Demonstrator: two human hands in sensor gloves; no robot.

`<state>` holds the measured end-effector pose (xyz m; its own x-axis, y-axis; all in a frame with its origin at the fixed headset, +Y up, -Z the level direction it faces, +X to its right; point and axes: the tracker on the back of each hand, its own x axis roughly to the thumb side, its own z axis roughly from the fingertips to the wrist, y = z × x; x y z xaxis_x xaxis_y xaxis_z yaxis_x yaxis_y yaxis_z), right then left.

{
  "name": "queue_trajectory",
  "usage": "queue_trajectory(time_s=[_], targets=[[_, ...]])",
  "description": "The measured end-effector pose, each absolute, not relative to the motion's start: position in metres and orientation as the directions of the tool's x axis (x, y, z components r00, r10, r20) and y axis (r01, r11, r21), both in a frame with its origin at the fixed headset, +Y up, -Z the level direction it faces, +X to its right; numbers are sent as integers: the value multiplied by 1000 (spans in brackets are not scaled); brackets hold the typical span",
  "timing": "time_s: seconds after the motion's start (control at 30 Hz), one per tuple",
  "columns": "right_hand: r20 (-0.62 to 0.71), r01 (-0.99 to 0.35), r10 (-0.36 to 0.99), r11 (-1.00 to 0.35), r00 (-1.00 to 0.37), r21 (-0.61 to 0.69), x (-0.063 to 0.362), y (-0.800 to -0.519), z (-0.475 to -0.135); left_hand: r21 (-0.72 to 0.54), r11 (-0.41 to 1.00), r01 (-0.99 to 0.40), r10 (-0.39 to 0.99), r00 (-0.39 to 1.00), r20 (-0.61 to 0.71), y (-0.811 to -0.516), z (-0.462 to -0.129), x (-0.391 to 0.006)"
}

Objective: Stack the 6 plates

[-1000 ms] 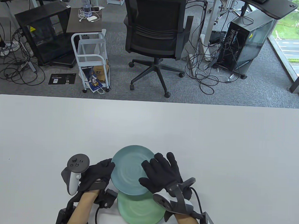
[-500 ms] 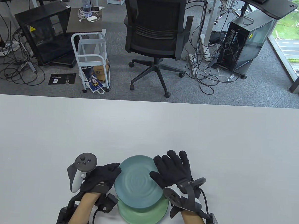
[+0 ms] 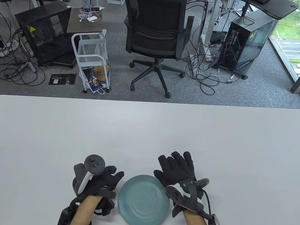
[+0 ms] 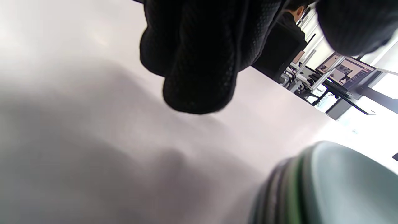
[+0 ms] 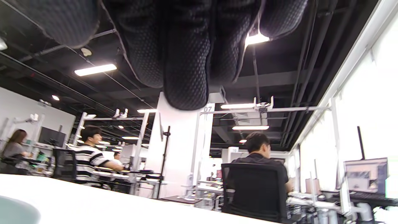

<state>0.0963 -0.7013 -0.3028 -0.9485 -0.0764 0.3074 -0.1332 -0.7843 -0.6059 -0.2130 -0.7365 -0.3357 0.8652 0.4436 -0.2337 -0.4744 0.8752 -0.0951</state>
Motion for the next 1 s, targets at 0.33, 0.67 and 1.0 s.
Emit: queue_trajectory(time_s=[0.33,0.67,1.0], targets=[[-26,128,-126,-936,-992,-329,109,-708,-324,226,972,56,25,940,-341,-722,-320,-184],[-202,198,-183,-978,-962,-60,112,-717,-332,294,924,244,-155,943,-295,-730,-318,-162],[-117,163,-143,-971,-983,-177,101,-724,-329,157,980,121,-81,967,-241,-740,-325,-174]])
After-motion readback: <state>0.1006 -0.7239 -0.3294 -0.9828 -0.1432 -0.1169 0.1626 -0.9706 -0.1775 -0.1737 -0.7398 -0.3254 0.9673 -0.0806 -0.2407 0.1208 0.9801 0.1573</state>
